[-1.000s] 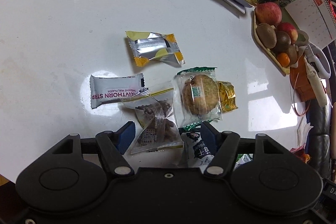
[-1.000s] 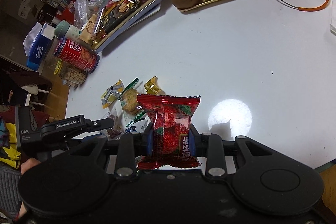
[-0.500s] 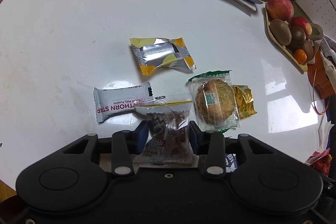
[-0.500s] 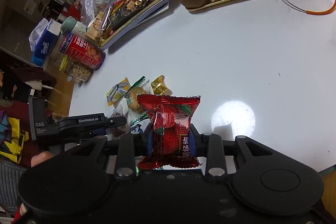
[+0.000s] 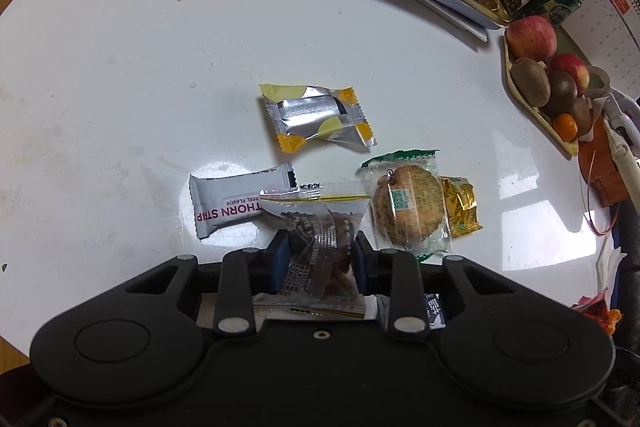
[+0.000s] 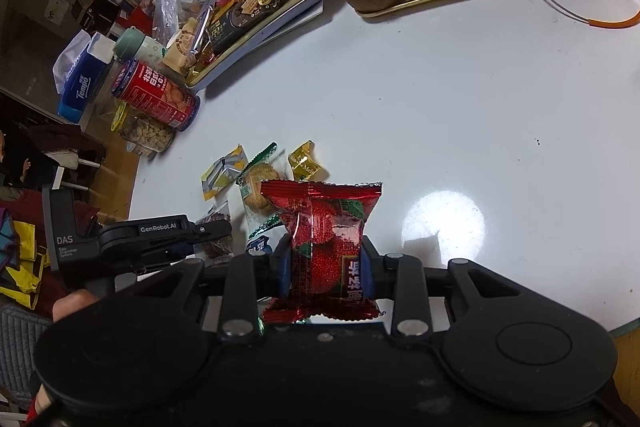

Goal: Organize snacks
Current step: 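Carry the red bag and clear snack bag back toward the gold tray with both grippers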

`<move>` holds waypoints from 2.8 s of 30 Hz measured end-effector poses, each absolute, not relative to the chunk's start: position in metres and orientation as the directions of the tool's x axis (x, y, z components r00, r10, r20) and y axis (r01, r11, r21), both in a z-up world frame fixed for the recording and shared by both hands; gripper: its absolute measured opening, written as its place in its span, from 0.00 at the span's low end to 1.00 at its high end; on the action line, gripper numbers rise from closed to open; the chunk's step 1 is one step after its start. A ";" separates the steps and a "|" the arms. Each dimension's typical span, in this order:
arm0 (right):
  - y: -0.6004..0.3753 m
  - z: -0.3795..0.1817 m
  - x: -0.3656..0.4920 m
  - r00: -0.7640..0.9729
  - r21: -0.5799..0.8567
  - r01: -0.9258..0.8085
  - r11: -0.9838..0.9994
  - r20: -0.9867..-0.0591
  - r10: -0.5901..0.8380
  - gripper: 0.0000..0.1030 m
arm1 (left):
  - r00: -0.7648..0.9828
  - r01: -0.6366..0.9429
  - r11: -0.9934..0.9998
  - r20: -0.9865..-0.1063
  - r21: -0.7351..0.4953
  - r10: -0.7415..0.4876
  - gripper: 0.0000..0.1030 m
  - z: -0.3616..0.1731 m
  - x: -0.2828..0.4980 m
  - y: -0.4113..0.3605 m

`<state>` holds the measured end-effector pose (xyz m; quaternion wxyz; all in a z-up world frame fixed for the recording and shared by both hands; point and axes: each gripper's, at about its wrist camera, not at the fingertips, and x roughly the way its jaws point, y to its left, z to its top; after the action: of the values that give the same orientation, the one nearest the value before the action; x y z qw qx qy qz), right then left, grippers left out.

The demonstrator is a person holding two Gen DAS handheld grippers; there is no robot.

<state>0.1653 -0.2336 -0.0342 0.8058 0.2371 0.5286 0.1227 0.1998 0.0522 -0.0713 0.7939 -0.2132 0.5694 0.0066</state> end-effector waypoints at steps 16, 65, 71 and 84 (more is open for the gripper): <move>-0.213 -0.045 0.176 0.393 0.475 0.028 0.880 -0.814 0.427 0.33 | 0.443 -0.250 0.950 -0.894 -0.190 -0.062 0.39 -0.046 0.184 0.070; -0.201 -0.055 0.175 0.360 0.449 0.007 0.893 -0.835 0.416 0.33 | 0.471 -0.303 0.932 -0.881 -0.201 -0.037 0.39 -0.026 0.167 0.095; -0.198 -0.056 0.175 0.357 0.446 0.000 0.895 -0.836 0.416 0.33 | 0.476 -0.291 0.935 -0.878 -0.202 -0.042 0.39 -0.024 0.166 0.094; -0.197 -0.059 0.177 0.370 0.418 -0.003 0.908 -0.843 0.390 0.33 | 0.478 -0.273 0.941 -0.877 -0.202 -0.049 0.39 -0.022 0.162 0.094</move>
<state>0.1766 -0.1975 -0.0592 0.8086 0.1763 0.5479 0.1214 0.1620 0.0938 -0.0216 0.8449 -0.1591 0.5064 0.0663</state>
